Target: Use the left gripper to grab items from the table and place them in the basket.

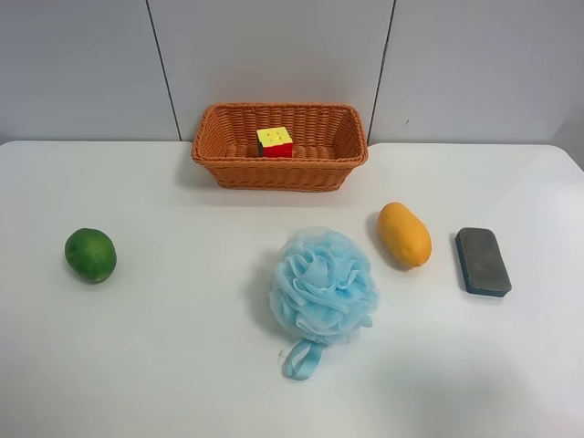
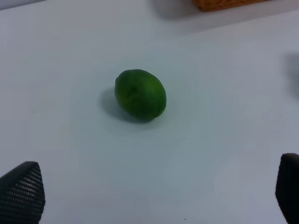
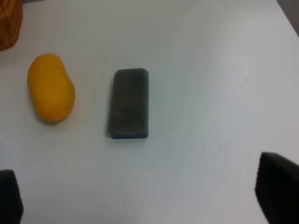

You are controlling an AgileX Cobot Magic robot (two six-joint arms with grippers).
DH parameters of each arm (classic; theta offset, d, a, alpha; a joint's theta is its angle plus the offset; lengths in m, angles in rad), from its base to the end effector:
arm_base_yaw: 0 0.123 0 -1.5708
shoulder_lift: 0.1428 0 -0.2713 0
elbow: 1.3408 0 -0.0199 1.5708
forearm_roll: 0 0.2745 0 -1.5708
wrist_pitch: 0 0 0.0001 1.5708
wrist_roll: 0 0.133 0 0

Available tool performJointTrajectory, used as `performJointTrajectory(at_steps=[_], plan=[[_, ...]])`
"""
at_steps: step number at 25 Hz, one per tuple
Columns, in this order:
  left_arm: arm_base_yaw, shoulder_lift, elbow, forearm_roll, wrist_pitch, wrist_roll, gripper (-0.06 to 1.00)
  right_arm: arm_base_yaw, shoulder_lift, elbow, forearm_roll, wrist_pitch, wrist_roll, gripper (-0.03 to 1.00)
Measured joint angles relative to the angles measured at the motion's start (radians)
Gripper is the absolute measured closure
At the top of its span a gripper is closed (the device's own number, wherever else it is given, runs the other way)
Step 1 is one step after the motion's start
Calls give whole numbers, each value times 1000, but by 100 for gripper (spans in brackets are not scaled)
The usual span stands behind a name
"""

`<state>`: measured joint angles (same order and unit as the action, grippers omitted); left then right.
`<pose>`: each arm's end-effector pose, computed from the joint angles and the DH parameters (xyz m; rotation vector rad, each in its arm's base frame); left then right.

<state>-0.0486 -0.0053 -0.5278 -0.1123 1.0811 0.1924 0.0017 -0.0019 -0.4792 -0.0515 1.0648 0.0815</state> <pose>0.0610 -0.0161 0.2773 0.2523 2.0111 -0.0431 0.0689 -0.0059 0.2623 0.0843 2.0645 -0.0107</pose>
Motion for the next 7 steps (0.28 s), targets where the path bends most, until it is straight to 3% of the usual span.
performJointTrajectory(at_steps=[7], plan=[[0,0,0,0,0,1,-5,0,0,0,0,0,0,-2]])
